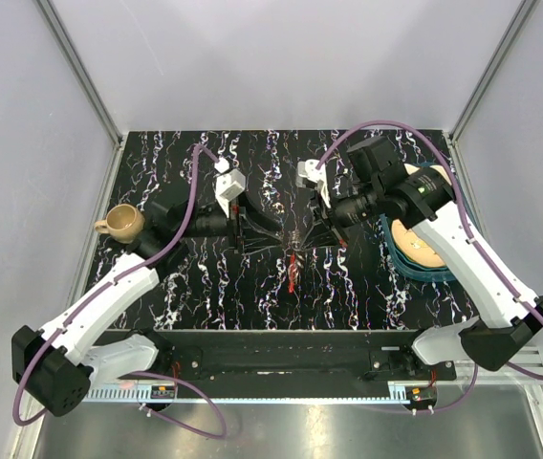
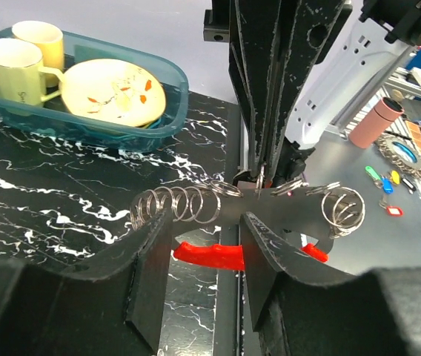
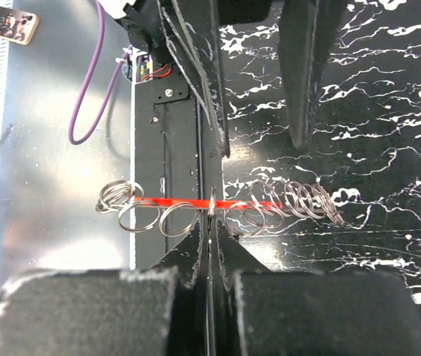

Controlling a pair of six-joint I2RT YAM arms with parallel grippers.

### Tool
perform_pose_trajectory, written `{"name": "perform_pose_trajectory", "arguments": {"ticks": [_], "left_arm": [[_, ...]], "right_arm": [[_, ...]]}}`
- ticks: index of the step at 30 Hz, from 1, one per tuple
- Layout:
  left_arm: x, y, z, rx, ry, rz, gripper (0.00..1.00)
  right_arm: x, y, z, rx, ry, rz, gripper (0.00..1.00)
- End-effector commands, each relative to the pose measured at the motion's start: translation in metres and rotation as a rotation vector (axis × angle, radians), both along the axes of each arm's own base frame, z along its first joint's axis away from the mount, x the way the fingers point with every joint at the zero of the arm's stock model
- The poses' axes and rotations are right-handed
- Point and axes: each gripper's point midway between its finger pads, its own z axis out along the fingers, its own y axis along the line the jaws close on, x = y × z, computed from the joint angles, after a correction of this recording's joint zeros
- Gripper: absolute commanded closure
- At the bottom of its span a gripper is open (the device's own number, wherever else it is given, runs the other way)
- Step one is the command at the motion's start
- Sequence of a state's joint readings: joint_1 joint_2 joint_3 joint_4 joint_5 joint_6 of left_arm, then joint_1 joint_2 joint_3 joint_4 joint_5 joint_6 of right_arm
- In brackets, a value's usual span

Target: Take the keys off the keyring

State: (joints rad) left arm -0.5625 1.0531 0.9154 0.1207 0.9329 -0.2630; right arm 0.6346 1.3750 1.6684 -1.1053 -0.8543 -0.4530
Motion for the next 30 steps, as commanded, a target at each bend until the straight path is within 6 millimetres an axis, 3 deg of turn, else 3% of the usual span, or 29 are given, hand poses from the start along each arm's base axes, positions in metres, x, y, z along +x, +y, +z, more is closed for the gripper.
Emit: {"name": "perform_pose_trajectory", "arguments": {"ticks": [1, 8, 21, 30], "left_arm": [[-0.012, -0.006, 0.023, -0.036, -0.034, -0.111, 0.56], [-0.019, -0.014, 0.030, -0.036, -0.050, -0.152, 0.56], [-0.015, -0.023, 0.010, 0.032, -0.016, -0.160, 0.62], [-0.018, -0.028, 0.009, 0.038, -0.025, -0.175, 0.71]], "right_arm": [[-0.012, 0.005, 0.013, 0.050, 0.025, 0.066, 1.00], [-0.007, 0.009, 0.006, 0.038, 0.060, 0.062, 1.00], [-0.001, 0.015, 0.004, 0.047, 0.059, 0.054, 1.00], [0.000, 0.015, 0.002, 0.051, 0.068, 0.048, 1.00]]}}
